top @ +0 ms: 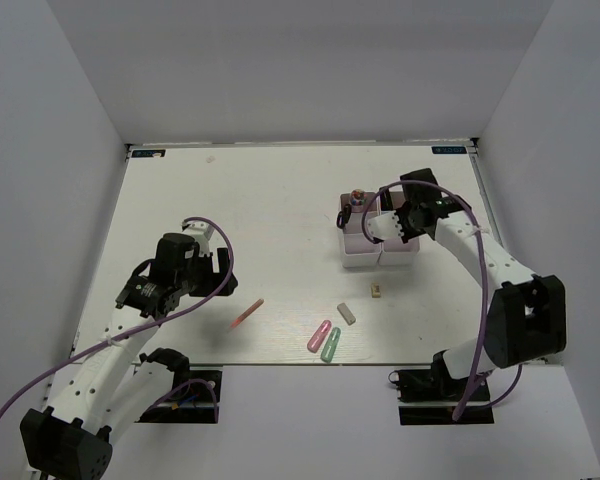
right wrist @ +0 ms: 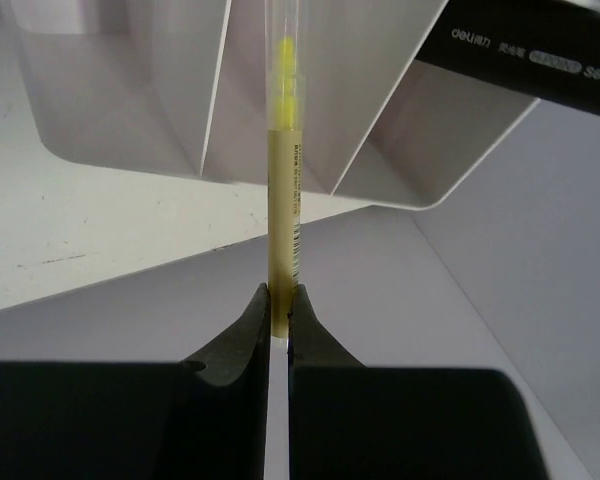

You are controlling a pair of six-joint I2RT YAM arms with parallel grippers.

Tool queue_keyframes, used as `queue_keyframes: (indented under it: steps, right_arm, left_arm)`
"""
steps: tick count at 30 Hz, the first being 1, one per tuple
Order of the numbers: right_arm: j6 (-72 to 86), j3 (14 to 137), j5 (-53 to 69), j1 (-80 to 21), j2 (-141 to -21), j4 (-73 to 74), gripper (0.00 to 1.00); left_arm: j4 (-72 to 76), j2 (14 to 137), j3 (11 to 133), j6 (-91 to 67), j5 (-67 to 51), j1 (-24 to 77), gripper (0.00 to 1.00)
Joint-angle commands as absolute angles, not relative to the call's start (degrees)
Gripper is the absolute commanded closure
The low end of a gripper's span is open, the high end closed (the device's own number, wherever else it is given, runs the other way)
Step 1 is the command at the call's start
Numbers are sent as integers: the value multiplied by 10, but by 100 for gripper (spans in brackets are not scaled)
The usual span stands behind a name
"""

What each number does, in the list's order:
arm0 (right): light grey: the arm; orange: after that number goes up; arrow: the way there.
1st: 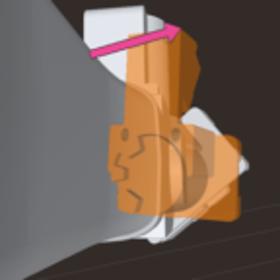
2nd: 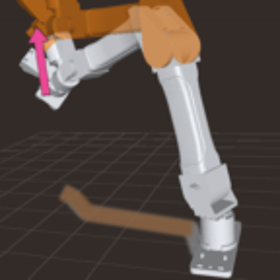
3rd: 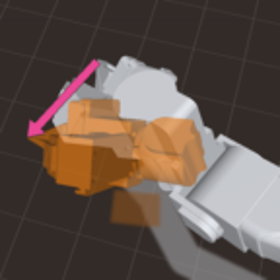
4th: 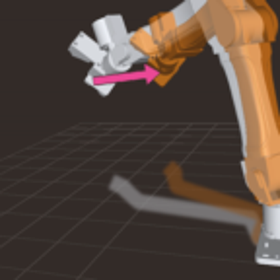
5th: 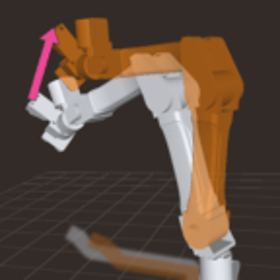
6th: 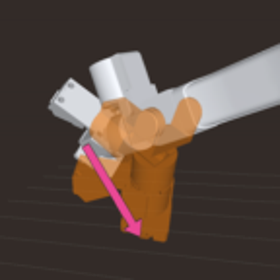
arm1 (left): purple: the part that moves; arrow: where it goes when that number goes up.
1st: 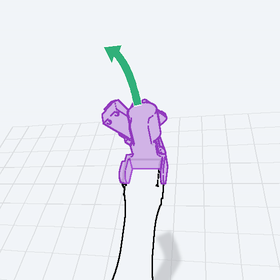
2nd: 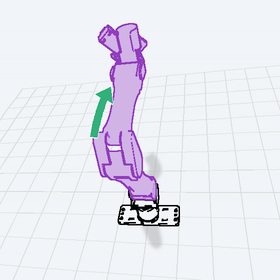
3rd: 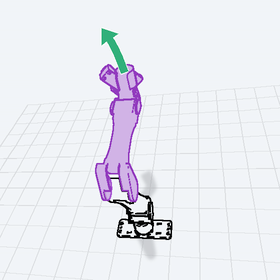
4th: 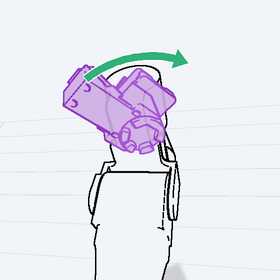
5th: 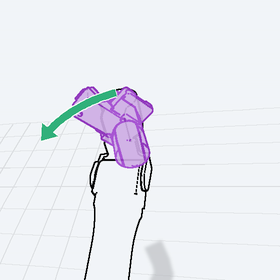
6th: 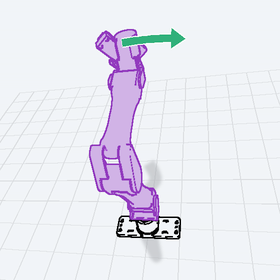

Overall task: Sort the stationery into containers
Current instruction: Place the pen in the storage box.

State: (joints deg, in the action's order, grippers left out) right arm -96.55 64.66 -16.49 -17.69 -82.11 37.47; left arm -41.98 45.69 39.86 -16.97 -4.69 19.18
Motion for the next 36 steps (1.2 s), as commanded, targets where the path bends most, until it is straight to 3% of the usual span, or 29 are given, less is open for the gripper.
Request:
queue_keyframes:
  steps: [1, 4, 10, 13, 14, 19, 20, 22, 23, 24, 25, 28, 29, 30, 31, 32, 33, 36]
  right_arm:
    - [-983, 675, -178, -178, -842, 356, 100]
    - [-977, 683, -174, -180, -857, 351, 98]
    - [-969, 683, -177, -188, -876, 330, 80]
    - [-955, 684, -167, -192, -877, 328, 64]
    - [-955, 685, -164, -195, -875, 328, 44]
    - [-926, 690, -154, -196, -852, 317, 42]
    - [-918, 691, -145, -199, -845, 318, 46]
    - [-876, 706, -131, -196, -822, 328, 57]
    - [-839, 711, -110, -196, -815, 332, 84]
    - [-817, 721, -99, -194, -807, 350, 100]
    - [-773, 730, -89, -194, -781, 362, 100]
    - [-619, 723, -6, -192, -739, 384, 100]
    - [-582, 711, 37, -192, -718, 419, 96]
    - [-563, 702, 127, -189, -707, 433, 58]
    - [-516, 690, 153, -189, -687, 434, 10]
    - [-485, 639, 177, -188, -677, 435, 10]
    - [-472, 621, 248, -191, -648, 433, 10]
    - [-408, 551, 319, -192, -616, 403, 100]
  left_arm:
    - [-417, 450, 396, -163, -43, 189, 12]
    - [-417, 450, 396, -163, -44, 188, 12]
    - [-417, 453, 396, -162, -44, 189, 12]
    - [-417, 454, 396, -161, -43, 188, 12]
    - [-411, 456, 396, -161, -47, 189, 12]
    - [-416, 480, 396, -153, -90, 189, 13]
    - [-416, 485, 396, -146, -104, 190, 16]
    - [-410, 497, 395, -136, -131, 190, 34]
    - [-406, 508, 395, -134, -174, 189, 43]
    - [-402, 513, 395, -133, -186, 189, 54]
    - [-398, 529, 396, -128, -199, 190, 72]
    - [-385, 551, 400, -119, -253, 196, 81]
    - [-384, 568, 404, -113, -257, 209, 79]
    - [-387, 576, 407, -109, -257, 214, 74]
    - [-398, 597, 423, -98, -251, 221, 58]
    - [-410, 621, 429, -89, -244, 235, 54]
    - [-417, 647, 436, -82, -219, 251, 53]
    - [-455, 713, 467, -52, -171, 301, 47]
